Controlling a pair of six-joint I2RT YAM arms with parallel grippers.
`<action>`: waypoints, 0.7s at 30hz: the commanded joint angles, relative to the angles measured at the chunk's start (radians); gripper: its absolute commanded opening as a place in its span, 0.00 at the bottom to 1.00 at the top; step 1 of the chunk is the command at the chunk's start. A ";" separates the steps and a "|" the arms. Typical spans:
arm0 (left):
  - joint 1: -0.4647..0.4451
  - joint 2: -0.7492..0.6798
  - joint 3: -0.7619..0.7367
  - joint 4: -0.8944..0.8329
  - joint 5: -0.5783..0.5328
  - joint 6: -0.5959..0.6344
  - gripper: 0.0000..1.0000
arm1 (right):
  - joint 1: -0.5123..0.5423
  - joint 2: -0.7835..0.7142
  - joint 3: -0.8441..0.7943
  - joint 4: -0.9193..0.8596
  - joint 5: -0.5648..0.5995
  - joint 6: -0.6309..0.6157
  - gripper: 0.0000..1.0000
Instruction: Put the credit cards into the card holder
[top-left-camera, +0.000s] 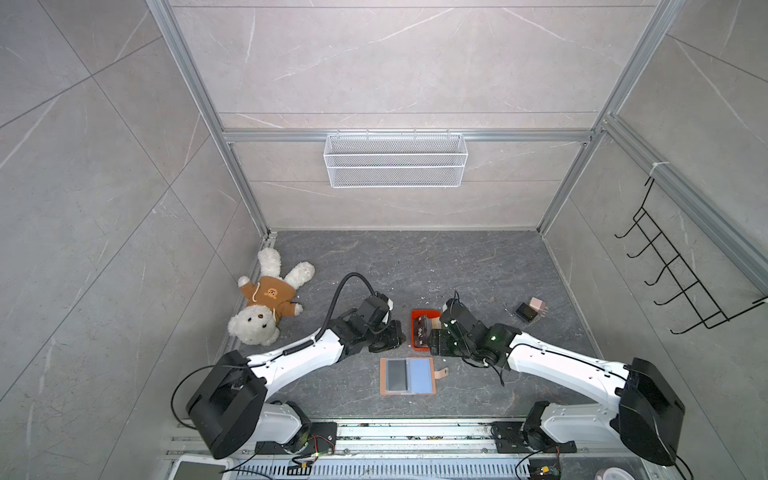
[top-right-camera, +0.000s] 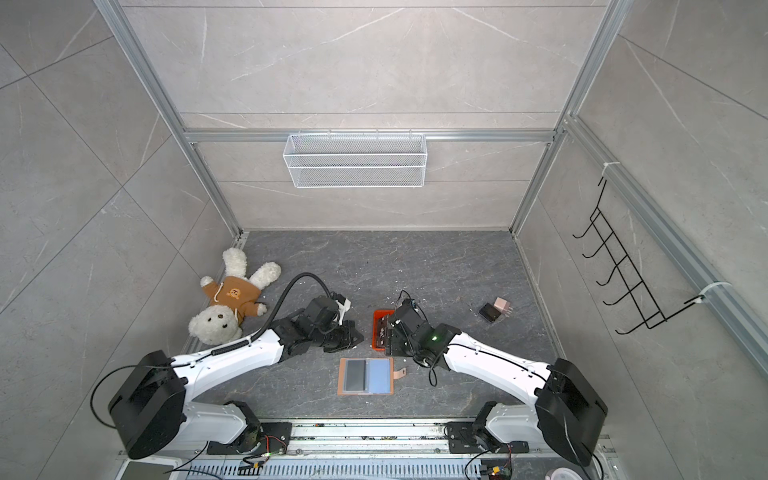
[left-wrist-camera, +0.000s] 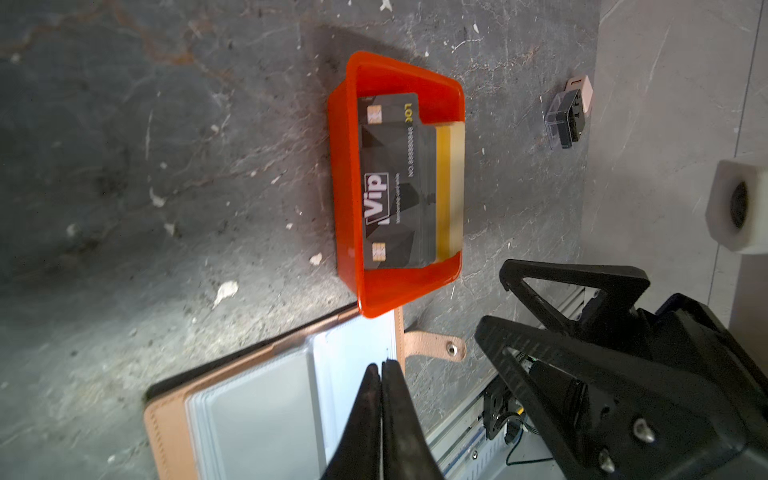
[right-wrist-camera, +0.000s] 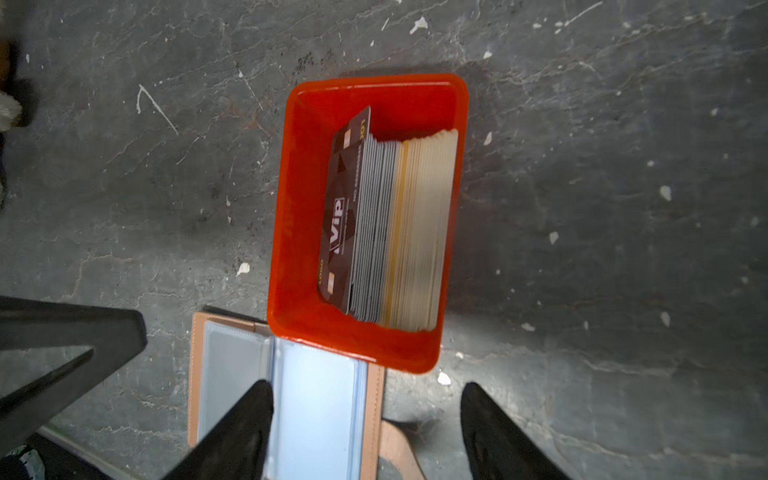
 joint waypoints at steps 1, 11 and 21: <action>0.008 0.080 0.101 -0.024 0.008 0.079 0.08 | -0.045 0.053 0.042 0.031 -0.060 -0.061 0.75; 0.022 0.316 0.311 -0.104 0.018 0.177 0.07 | -0.133 0.183 0.060 0.132 -0.168 -0.082 0.75; 0.028 0.431 0.372 -0.119 0.035 0.189 0.05 | -0.140 0.261 0.059 0.147 -0.172 -0.087 0.75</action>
